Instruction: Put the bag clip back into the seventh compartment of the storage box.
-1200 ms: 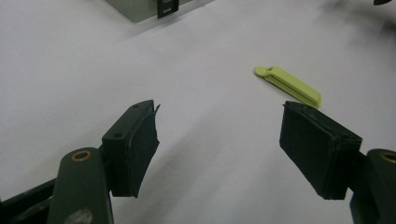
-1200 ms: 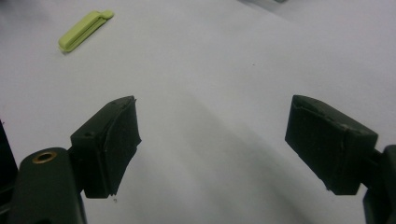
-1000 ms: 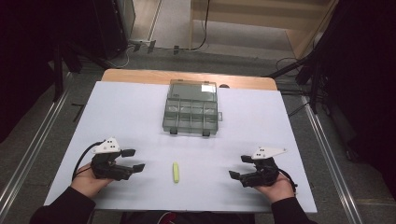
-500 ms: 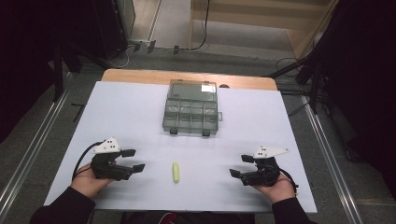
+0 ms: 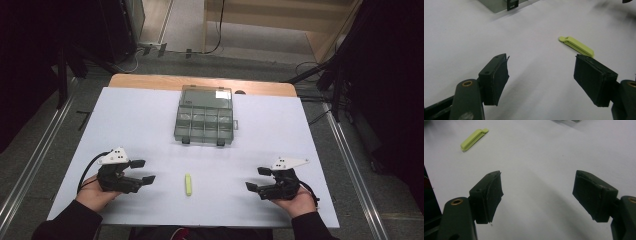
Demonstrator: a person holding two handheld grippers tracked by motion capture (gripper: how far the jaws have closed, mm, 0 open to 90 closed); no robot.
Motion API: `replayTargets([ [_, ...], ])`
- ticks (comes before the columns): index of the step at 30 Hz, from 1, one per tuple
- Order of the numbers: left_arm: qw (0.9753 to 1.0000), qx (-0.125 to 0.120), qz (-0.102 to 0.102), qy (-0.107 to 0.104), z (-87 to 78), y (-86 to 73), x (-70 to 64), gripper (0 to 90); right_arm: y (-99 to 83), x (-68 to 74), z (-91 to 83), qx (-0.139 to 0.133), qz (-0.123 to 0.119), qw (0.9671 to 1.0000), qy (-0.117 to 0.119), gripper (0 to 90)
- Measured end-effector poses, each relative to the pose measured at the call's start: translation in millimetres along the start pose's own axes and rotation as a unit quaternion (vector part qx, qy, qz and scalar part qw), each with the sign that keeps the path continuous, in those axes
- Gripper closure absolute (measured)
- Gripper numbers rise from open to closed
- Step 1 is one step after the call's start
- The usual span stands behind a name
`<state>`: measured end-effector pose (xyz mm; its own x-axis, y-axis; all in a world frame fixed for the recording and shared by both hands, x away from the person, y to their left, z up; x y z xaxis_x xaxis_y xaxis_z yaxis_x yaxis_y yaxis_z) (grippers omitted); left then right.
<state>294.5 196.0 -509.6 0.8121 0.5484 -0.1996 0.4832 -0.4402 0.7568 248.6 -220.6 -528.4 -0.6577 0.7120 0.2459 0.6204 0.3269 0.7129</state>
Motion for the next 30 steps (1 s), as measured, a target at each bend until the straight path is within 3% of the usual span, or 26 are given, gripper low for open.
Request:
replayTargets([
  [3, 1.0, 0.002, 0.001, 0.0, 0.5, -0.2, -0.3, 27.0, -0.9, -0.2, 0.5, 0.008, 0.009, 0.9999, 0.0, 24.9],
  [11, 1.0, -0.002, 0.001, 0.001, 0.0, 0.0, -0.3, 27.0, -1.0, 0.4, -0.2, 0.006, 0.005, 1.0, 0.006, 25.3],
  [16, 1.0, -0.004, 0.004, -0.001, -0.2, 0.5, -1.0, 27.0, -0.9, -0.2, 1.0, 0.011, 0.028, 0.9995, 0.012, 25.4],
  [30, 1.0, -0.001, 0.001, 0.006, -0.2, 0.2, 0.1, 27.1, 1.7, -2.3, 1.3, 0.009, 0.02, 0.9995, 0.024, 25.6],
])
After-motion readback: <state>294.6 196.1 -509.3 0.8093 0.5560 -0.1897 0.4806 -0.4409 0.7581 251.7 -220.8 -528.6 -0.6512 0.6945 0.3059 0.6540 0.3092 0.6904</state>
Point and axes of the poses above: each handheld gripper's, and its own axes: z roughly forward along the jaws, y roughly out of its top, x roughly to its left, the point moved 5 cm from there along z, roughly forward along the jaws
